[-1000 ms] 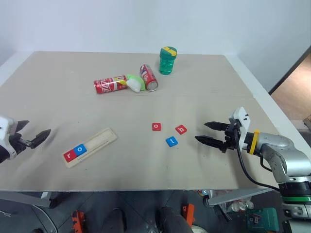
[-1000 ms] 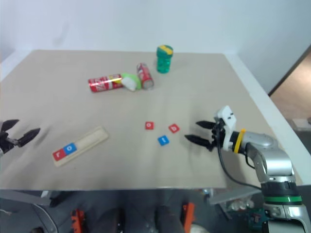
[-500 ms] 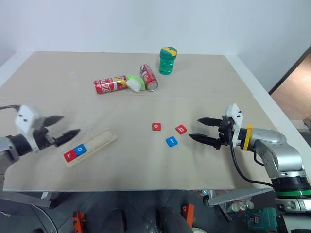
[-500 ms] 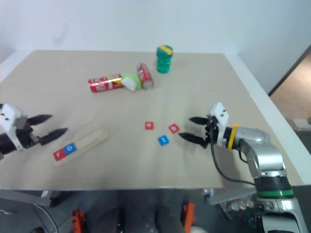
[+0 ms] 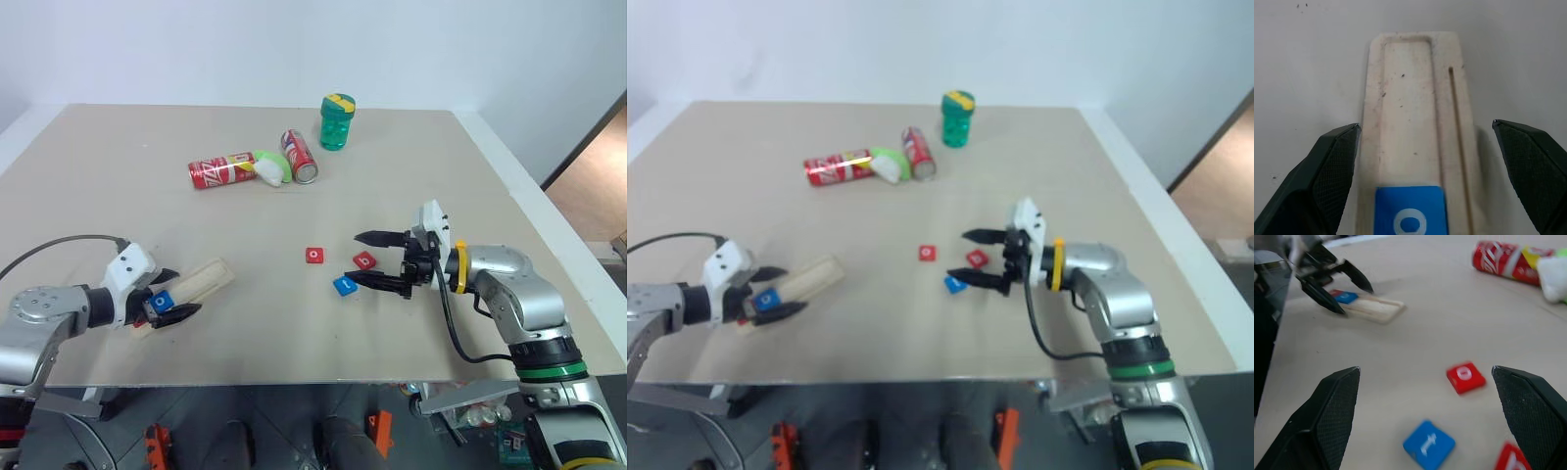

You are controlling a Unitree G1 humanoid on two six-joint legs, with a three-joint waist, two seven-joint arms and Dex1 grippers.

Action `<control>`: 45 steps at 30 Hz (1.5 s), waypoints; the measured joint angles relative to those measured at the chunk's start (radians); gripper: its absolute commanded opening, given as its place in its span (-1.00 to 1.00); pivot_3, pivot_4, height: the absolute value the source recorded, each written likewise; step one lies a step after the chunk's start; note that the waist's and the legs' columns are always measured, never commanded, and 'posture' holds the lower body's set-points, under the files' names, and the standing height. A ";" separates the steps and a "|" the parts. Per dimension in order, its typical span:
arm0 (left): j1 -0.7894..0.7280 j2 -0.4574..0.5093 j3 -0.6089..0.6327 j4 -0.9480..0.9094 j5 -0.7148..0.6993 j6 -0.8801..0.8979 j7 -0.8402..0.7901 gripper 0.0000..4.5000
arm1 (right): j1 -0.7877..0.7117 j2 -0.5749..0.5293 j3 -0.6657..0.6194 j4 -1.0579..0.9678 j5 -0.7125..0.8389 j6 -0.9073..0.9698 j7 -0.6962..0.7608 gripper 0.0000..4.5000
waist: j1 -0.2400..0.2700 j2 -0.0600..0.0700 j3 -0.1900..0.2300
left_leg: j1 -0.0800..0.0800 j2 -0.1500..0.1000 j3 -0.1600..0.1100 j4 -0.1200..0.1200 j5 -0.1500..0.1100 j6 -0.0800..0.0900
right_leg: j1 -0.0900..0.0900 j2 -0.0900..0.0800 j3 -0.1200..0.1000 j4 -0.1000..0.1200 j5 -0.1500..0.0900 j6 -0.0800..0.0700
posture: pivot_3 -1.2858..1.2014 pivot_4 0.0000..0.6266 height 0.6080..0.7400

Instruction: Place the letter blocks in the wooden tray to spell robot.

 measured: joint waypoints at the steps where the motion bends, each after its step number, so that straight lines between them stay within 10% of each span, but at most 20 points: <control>1: -0.007 0.000 -0.004 0.015 0.007 -0.009 -0.004 1.00 | -0.008 0.001 0.008 0.000 -0.001 -0.003 0.005 0.97 | 0.000 0.000 0.000 | 0.000 0.000 0.000 0.000 0.000 0.000 | 0.000 0.000 0.000 0.000 0.000 0.000 | 0.03 -0.52 1.00; 10: -0.016 -0.003 -0.013 0.055 0.028 -0.040 -0.013 1.00 | -0.012 0.006 0.019 0.002 -0.018 -0.023 0.011 0.97 | 0.000 0.000 0.000 | 0.000 0.000 0.000 0.000 0.000 0.000 | 0.000 0.000 0.000 0.000 0.000 0.000 | 0.03 -0.52 1.00; 15: -0.016 -0.002 -0.033 0.052 0.044 -0.060 -0.027 0.43 | -0.011 0.007 0.019 0.007 -0.020 -0.038 0.017 1.00 | 0.000 0.003 -0.002 | 0.000 -0.001 0.000 0.000 0.000 0.000 | 0.001 -0.001 0.000 0.000 0.000 0.000 | 0.03 -0.52 1.00; 29: -0.189 -0.015 -0.241 0.028 0.154 -0.177 -0.191 0.42 | -0.017 0.005 0.022 0.069 -0.049 -0.083 0.044 1.00 | 0.007 0.004 -0.002 | 0.000 -0.007 -0.001 0.002 0.000 0.000 | 0.003 -0.004 0.002 0.000 -0.001 0.002 | 0.03 -0.52 1.00; 45: -0.611 -0.326 -0.514 0.388 0.311 -0.325 -0.344 0.42 | 0.020 -0.014 0.017 0.079 -0.068 -0.110 0.035 1.00 | 0.003 0.004 -0.002 | -0.002 -0.009 -0.005 0.004 -0.001 0.002 | 0.005 -0.002 0.004 0.000 0.001 0.004 | 0.03 -0.52 1.00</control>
